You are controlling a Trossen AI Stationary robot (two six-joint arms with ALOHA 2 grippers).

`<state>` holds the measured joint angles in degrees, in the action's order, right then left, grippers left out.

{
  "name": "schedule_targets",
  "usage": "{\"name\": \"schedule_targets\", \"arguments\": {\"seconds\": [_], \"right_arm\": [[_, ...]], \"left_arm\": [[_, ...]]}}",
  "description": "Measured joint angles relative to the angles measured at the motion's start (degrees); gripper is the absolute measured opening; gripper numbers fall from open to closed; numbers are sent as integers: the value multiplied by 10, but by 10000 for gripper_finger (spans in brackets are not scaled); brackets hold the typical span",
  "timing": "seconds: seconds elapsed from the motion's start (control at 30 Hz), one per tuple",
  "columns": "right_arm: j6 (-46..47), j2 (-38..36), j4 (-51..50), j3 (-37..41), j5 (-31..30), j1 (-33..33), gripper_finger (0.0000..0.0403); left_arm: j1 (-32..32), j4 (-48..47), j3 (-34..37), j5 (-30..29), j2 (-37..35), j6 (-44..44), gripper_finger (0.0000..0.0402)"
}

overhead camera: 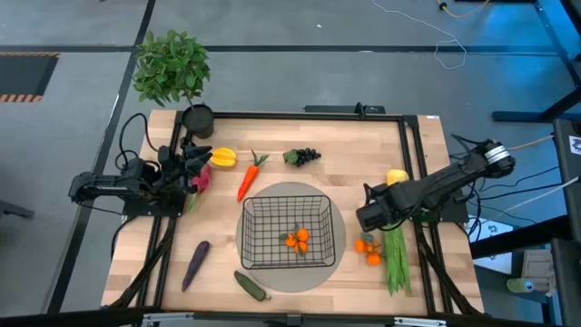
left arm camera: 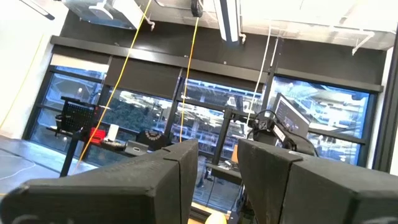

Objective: Build produce basket
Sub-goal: Put the lettuce into the black basket

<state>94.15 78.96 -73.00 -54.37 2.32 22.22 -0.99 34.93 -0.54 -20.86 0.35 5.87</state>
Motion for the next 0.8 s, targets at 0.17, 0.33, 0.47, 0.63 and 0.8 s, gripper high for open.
{"name": "schedule_targets", "arguments": {"seconds": [0.17,0.33,0.47,0.63,0.8], "right_arm": [[0,23,7,15,27,0,103],[1,34,7,23,16,1,104],[-1,35,4,23,-13,1,108],[-1,35,2,23,-54,1,131],[-1,35,2,23,-53,1,163]], "left_arm": [[0,0,0,0,0,0,105],[0,0,0,0,0,0,105],[0,0,0,0,0,0,105],[0,-1,0,0,0,0,105],[0,-1,0,0,0,0,105]]}}
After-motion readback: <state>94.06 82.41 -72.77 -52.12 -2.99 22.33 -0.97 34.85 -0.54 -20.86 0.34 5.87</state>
